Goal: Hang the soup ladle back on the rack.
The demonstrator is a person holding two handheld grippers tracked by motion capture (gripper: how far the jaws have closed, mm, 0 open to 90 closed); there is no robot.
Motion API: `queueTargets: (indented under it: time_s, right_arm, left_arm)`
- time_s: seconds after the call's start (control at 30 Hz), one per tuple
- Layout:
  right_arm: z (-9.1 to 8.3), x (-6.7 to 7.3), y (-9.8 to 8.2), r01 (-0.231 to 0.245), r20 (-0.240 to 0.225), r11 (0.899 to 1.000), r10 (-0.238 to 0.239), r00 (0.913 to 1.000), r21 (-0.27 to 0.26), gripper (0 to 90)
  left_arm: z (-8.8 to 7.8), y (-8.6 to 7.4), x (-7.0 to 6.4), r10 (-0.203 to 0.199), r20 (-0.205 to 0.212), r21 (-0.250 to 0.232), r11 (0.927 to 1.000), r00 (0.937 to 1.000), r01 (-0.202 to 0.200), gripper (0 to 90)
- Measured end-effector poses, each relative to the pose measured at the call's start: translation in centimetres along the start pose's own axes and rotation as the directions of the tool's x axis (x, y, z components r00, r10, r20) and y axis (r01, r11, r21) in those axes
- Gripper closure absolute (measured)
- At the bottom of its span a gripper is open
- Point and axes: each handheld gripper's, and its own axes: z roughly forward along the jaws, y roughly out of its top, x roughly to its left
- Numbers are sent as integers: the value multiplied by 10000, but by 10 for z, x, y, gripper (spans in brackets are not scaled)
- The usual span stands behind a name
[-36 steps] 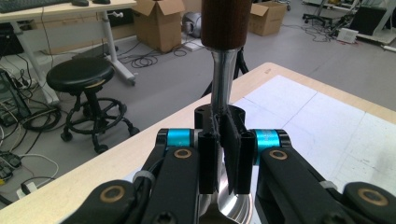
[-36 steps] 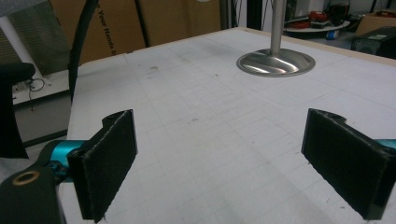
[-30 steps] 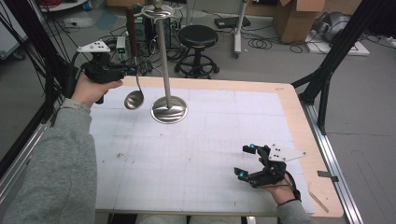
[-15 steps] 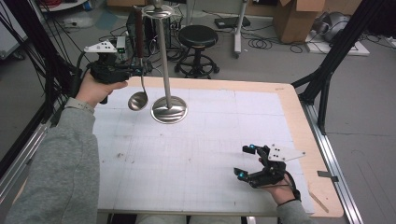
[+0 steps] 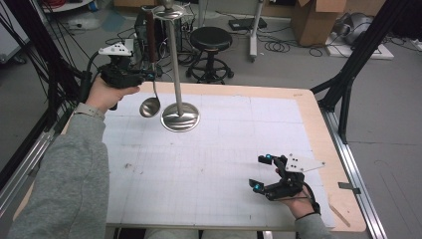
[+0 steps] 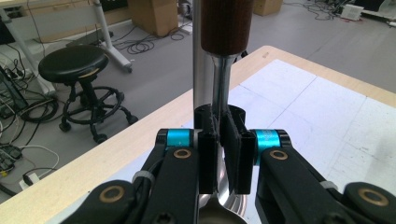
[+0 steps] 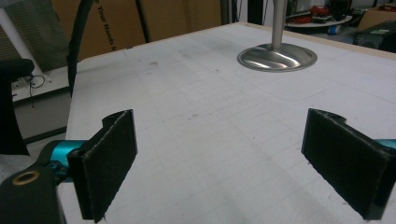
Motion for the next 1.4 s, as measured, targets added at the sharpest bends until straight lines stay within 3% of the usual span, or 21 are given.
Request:
queueTargets:
  time_s: [0.27,0.3,0.33,0.47,0.6,0.63,0.8,0.9,1.03,1.17,1.27,1.4]
  right_arm:
    - [0,1,0,49,-110,10000,-49,9999,-13,95]
    - [0,1,0,48,-124,10000,-48,9999,16,95]
    - [0,1,0,48,-124,10000,-48,9999,16,95]
    - [0,2,0,46,-136,10000,-45,9999,50,95]
    - [-2,2,-1,72,-94,9999,-71,9999,78,95]
    - [-2,2,-1,72,-94,9999,-71,9999,78,95]
    - [-1,2,-2,61,-61,9999,-60,10000,144,95]
    - [-1,3,-1,37,-28,10000,-36,10000,89,95]
    - [0,5,0,110,-31,9999,-109,9999,117,95]
    - [1,6,0,110,-46,9998,-109,9999,173,95]
    - [1,5,0,110,-11,9998,-110,9999,141,95]
    - [3,4,2,36,-29,10000,-36,10000,-14,95]
  left_arm:
    - [5,0,-2,55,-123,-86,9999,9999,-56,829]
    - [5,0,-2,17,-127,-165,9999,9999,-19,764]
    - [5,0,-2,-85,-143,-234,9997,9999,81,764]
    - [1,0,-3,-36,-301,-425,9991,9995,23,618]
    - [-6,-4,-6,83,-11,-1006,9949,10000,-84,478]
    - [-8,-6,-7,105,110,-1185,9929,9999,-92,478]
    - [-18,-19,-7,669,474,-1765,9826,9966,-576,361]
    - [-25,-29,-4,600,390,-2051,9774,9974,-508,249]
    - [-36,-39,-6,205,-79,-2538,9670,9998,-218,42]
    - [-42,-52,-15,102,577,-2544,9671,9983,49,17]
    - [-43,-66,-28,445,938,-2677,9633,9946,-179,17]
    - [-38,-85,-44,991,1166,-2387,9686,9882,-690,17]
